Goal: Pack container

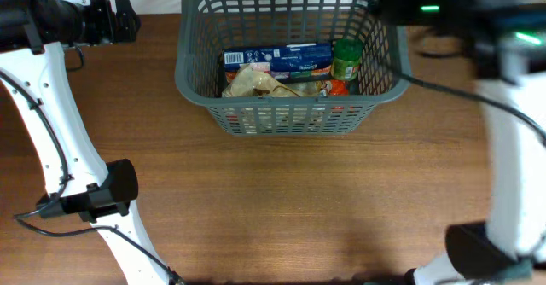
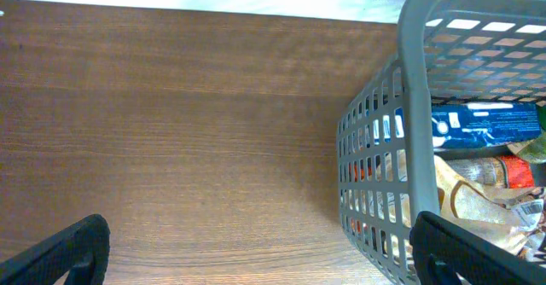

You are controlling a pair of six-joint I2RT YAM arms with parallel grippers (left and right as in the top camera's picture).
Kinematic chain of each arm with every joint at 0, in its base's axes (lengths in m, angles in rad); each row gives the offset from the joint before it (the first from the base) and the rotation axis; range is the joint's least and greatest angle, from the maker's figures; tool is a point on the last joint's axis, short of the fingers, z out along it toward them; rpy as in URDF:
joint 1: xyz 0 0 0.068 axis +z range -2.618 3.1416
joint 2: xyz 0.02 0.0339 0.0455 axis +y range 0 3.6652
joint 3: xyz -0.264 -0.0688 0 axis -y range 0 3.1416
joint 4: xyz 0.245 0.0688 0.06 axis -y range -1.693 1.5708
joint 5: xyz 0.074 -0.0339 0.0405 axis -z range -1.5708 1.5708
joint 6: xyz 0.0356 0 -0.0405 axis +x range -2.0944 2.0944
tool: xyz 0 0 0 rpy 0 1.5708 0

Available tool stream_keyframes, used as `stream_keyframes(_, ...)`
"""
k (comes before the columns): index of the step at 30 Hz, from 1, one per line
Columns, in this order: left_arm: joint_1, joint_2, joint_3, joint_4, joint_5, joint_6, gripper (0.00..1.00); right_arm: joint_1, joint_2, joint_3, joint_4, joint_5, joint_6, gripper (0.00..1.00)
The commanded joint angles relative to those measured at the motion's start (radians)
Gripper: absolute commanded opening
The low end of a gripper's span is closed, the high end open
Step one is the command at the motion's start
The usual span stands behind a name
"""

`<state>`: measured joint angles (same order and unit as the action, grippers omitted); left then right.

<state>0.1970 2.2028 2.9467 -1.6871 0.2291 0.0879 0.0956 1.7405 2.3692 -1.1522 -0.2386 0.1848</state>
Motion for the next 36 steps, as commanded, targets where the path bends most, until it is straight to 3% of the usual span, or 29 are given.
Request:
stream_keyframes(1, 0.004, 0.007, -0.003, 0.000, 0.008, -0.005, 0.99, -0.082, -0.087, 0.092, -0.105, 0.146, -0.086, 0.81)
stream_keyframes(5, 0.004, 0.007, -0.003, 0.000, 0.007, -0.005, 0.99, -0.143, -0.188, 0.130, -0.205, 0.253, -0.121, 0.81)
stream_keyframes(12, 0.004, 0.007, -0.003, 0.000, 0.008, -0.005, 0.99, -0.154, -0.433, 0.103, -0.251, 0.259, -0.129, 0.81)
stream_keyframes(21, 0.004, 0.007, -0.003, 0.000, 0.008, -0.005, 0.99, -0.155, -0.894, -0.296, -0.317, 0.288, -0.124, 0.81)
stream_keyframes(24, 0.004, 0.007, -0.003, 0.000, 0.008, -0.005, 0.99, -0.155, -1.021, -0.479, -0.356, 0.288, -0.099, 0.93)
stream_keyframes(26, 0.004, 0.007, -0.003, 0.000, 0.008, -0.005, 0.99, -0.155, -1.062, -0.555, -0.314, 0.288, -0.099, 0.99)
stream_keyframes(32, 0.004, 0.007, -0.003, 0.000, 0.007, -0.005, 0.99, -0.155, -1.073, -0.684, -0.185, 0.243, -0.099, 0.99)
stream_keyframes(36, 0.004, 0.007, -0.003, 0.000, 0.008, -0.005, 0.99, -0.155, -1.065, -0.741, -0.143, 0.008, -0.099, 0.99)
